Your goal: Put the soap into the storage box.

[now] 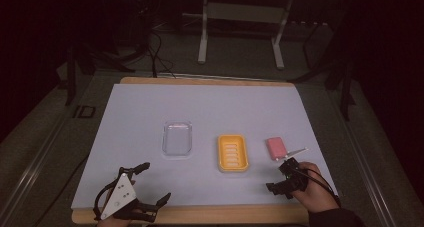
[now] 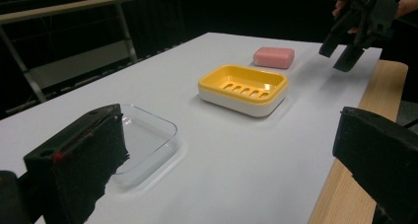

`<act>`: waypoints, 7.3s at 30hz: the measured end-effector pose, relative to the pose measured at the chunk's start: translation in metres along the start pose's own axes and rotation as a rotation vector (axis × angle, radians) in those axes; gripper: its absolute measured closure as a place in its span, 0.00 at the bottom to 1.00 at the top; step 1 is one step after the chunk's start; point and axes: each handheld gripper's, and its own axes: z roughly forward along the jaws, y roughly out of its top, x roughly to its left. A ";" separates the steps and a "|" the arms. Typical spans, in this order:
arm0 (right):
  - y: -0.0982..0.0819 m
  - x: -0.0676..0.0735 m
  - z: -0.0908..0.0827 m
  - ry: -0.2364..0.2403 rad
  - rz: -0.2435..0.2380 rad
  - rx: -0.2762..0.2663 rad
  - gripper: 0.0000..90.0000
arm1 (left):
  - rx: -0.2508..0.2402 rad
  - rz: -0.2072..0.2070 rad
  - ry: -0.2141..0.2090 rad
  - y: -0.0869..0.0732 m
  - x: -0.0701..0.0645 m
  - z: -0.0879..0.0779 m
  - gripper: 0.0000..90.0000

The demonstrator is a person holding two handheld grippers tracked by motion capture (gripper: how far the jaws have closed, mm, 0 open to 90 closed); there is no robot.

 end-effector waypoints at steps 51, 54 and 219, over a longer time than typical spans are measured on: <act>0.063 -0.046 -0.004 -0.126 0.315 0.324 0.12 | 0.031 0.024 0.013 -0.001 -0.001 0.003 0.00; 0.070 -0.049 0.002 -0.133 0.319 0.320 0.12 | 0.033 0.025 0.012 -0.001 -0.001 0.003 0.00; 0.164 0.067 0.056 -0.044 0.432 0.169 0.36 | 0.052 0.045 -0.008 -0.001 -0.004 0.004 0.00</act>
